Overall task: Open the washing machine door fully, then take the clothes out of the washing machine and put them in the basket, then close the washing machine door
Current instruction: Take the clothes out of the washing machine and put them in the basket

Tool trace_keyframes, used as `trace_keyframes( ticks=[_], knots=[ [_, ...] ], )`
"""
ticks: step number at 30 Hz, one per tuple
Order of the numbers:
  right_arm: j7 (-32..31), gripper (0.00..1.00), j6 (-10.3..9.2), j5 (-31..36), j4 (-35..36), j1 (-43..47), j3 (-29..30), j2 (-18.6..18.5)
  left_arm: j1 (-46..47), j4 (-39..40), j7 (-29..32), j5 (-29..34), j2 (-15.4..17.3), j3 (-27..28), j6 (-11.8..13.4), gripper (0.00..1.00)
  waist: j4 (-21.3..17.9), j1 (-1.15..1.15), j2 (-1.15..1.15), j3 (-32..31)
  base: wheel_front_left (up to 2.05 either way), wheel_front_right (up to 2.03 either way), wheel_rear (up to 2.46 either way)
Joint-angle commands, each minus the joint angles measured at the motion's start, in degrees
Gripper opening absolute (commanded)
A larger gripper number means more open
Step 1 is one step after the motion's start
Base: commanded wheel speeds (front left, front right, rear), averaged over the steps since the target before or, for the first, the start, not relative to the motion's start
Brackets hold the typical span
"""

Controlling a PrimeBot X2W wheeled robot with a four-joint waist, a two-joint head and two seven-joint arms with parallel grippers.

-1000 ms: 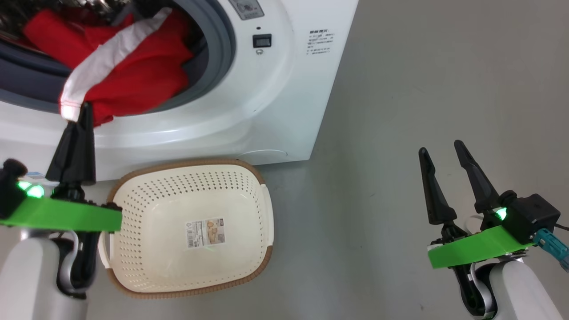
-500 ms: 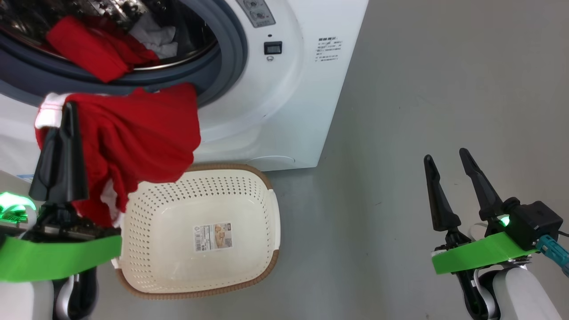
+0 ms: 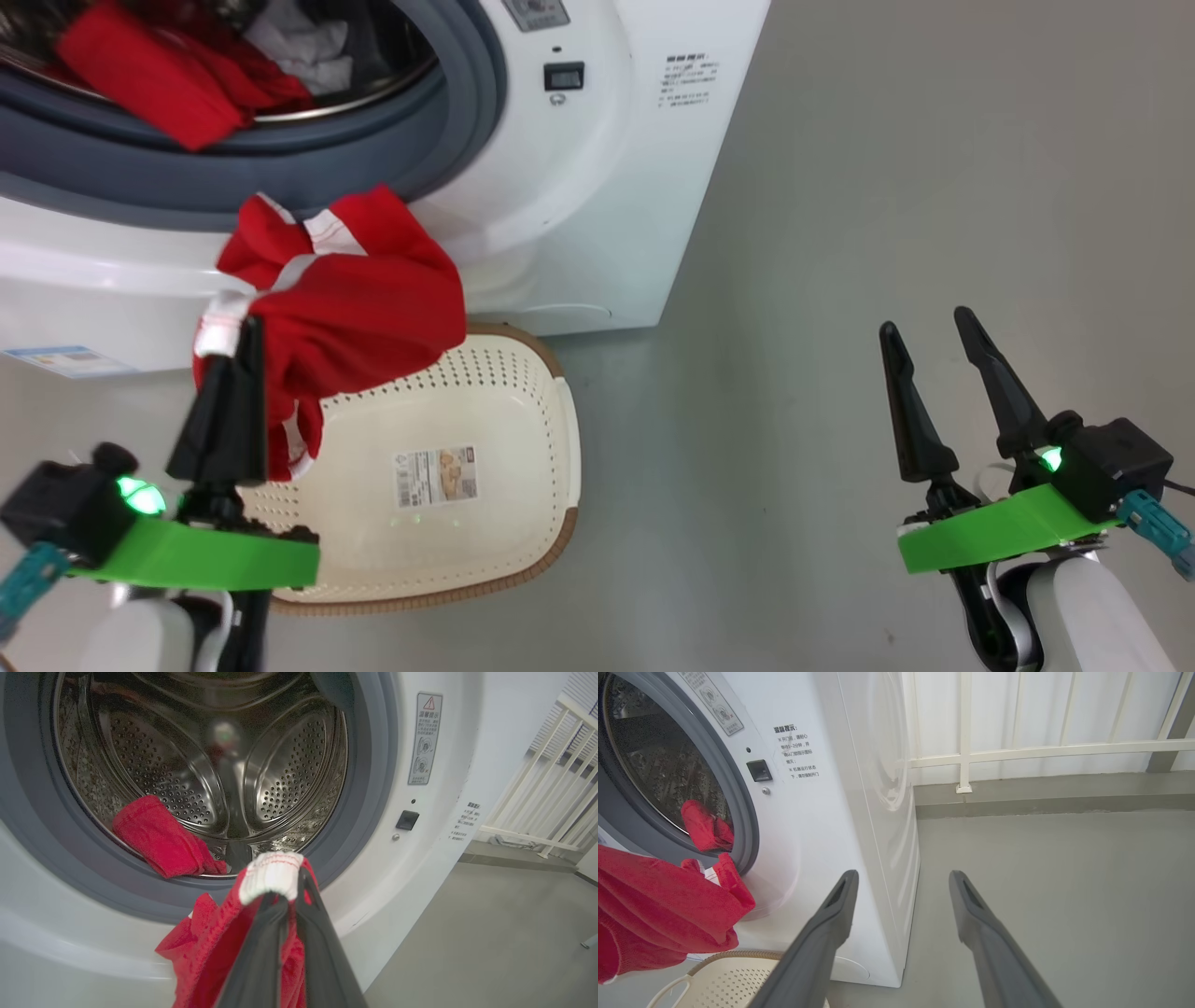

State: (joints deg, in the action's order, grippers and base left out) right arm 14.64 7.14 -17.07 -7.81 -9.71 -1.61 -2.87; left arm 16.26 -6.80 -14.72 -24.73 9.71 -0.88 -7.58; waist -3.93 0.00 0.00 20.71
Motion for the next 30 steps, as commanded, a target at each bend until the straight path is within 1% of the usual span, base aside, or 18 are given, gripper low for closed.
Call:
trace_keyframes(
  ticks=[1,5,13,14,15,21,30],
  knots=[
    [0.36,1.00,0.35,-0.14,1.56,-1.13,-1.60,0.00,-0.07,0.58,-0.28,0.54,0.72,1.58,0.09,0.00,-0.36,0.00,0.00,0.97,0.00,0.00,0.00],
    [0.36,1.00,0.35,-0.51,1.77,-1.93,-1.95,0.00,0.61,-4.86,-0.28,1.12,0.40,0.98,0.09,0.00,-0.80,0.00,0.00,2.89,0.00,0.00,0.00],
    [0.36,1.00,0.35,-1.06,2.49,-3.46,-2.42,0.00,4.75,-17.57,-0.28,0.88,1.65,-1.97,0.09,0.00,-1.77,0.00,0.00,7.78,0.00,0.00,0.00],
    [0.36,1.00,0.35,-1.14,2.56,-3.67,-2.56,0.00,5.57,-19.43,-0.28,0.75,2.02,-2.60,0.09,0.00,-1.91,0.00,0.00,8.48,0.00,0.00,0.00],
    [0.36,1.00,0.35,-1.30,2.71,-4.15,-2.86,0.00,7.29,-22.95,-0.28,0.33,2.64,-3.87,0.09,0.00,-2.21,0.00,0.00,9.90,0.00,0.00,0.00],
    [0.36,1.00,0.35,-2.25,3.14,-5.94,-3.98,0.00,12.41,-33.44,-0.28,-1.06,4.18,-7.91,0.09,0.00,-3.30,0.00,0.00,14.21,0.00,0.00,0.00],
    [0.36,1.00,0.35,-3.39,3.71,-8.88,-5.37,0.00,20.16,-43.67,-0.28,-3.23,6.15,-14.74,0.09,0.00,-4.47,0.00,0.00,20.35,0.00,0.00,0.00]
  ],
)
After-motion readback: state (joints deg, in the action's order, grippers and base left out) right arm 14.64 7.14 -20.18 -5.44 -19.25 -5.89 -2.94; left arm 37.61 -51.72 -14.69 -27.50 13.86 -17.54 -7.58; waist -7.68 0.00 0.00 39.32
